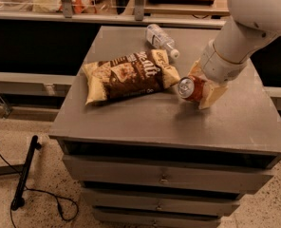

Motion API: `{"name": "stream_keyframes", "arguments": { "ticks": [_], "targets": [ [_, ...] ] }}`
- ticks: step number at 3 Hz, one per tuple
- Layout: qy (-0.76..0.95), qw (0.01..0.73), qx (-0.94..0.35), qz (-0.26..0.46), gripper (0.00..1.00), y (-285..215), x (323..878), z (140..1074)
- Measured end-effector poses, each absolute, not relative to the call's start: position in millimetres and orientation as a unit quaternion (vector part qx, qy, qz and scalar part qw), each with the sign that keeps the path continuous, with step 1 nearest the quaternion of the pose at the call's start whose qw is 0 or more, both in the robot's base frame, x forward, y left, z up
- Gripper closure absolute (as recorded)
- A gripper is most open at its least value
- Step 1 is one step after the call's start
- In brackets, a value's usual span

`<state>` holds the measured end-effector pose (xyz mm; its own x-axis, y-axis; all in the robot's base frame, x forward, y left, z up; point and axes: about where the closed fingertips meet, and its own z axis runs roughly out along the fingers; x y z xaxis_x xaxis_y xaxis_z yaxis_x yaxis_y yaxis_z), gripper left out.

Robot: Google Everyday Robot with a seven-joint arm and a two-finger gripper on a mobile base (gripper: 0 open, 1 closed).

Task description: Knock coke can over

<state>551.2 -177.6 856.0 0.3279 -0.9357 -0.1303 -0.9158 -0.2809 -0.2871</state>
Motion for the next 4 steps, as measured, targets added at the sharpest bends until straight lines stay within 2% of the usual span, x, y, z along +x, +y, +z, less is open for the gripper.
{"name": "stream_keyframes", "arguments": {
  "ticks": [1, 4],
  "targets": [
    [0.579, 0.155, -0.800, -0.032, 0.00, -176.4, 552.2, 857.4],
    [0.587, 0.185, -0.785, -0.069, 0.00, -176.7, 562.2, 885.5]
  ]
}}
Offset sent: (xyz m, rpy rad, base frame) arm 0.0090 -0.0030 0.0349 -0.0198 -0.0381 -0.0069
